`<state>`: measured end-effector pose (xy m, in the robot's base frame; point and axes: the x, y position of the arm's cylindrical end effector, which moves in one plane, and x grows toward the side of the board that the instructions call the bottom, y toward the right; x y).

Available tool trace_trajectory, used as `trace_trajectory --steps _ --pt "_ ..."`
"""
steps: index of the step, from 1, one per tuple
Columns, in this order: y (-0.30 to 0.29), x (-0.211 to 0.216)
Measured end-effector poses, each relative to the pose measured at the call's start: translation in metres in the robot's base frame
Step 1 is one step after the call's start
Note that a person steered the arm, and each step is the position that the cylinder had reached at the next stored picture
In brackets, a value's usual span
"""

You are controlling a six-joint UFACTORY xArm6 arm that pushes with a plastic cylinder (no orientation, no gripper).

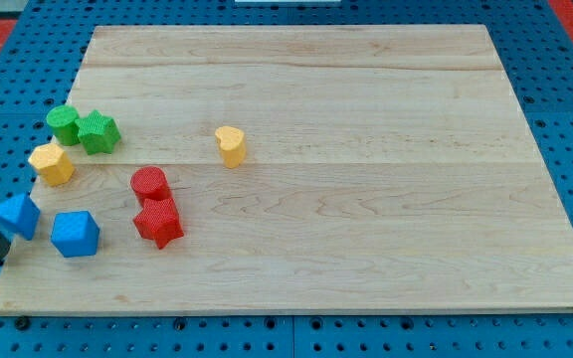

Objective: Push the blue triangle below the yellow hexagon

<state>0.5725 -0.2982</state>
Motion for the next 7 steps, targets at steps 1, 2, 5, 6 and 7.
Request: trace_trajectory --steps 1,2,5,6,7 --pt "-0.006 0.015" --pt "-0.006 0.015" --pt "0.002 -0.025" --pt "0.022 -0.021" --pt "0.047 -0.019"
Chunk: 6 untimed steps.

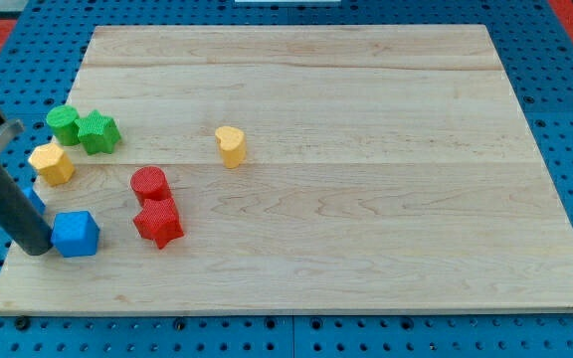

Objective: Push the blue triangle below the yellow hexagon

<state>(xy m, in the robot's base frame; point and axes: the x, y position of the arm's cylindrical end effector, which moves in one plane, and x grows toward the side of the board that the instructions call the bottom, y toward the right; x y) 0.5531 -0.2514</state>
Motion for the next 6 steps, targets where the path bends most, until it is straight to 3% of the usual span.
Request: trace_trajectory --steps 2,4,6 --pt "-0.052 0.027" --pt "-0.053 -0.013" --pt "-0.018 0.011"
